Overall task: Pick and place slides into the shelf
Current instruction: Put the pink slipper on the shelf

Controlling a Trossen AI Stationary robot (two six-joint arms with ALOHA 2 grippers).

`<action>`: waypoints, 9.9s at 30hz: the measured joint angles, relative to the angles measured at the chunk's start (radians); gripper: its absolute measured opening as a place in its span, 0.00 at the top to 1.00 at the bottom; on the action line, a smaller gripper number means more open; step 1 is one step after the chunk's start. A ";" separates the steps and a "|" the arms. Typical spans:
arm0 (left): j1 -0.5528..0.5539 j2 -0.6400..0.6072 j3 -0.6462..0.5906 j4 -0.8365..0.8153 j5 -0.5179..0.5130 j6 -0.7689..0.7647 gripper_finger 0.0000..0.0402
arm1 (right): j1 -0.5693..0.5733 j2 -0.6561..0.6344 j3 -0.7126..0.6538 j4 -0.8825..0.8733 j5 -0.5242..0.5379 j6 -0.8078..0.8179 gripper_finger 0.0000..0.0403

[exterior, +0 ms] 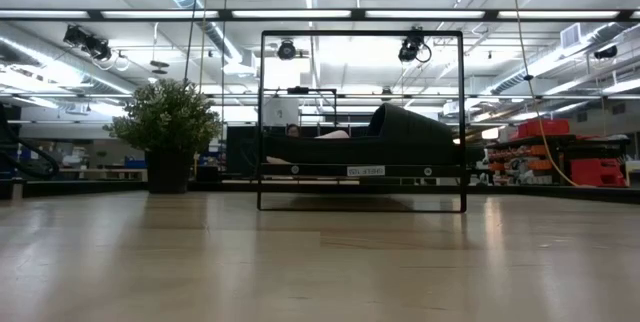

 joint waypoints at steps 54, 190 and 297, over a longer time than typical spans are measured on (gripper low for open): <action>0.201 0.189 0.778 -0.551 -0.192 0.332 0.97 | -0.260 -0.169 0.000 -0.118 -0.240 0.089 0.38; 0.591 0.069 1.149 -0.612 -1.467 -0.514 0.73 | -1.210 -0.079 0.000 -0.113 -0.549 0.141 0.85; 0.895 0.070 0.897 0.445 -0.757 0.120 0.98 | -1.296 0.007 -0.270 -0.072 -0.487 0.241 0.75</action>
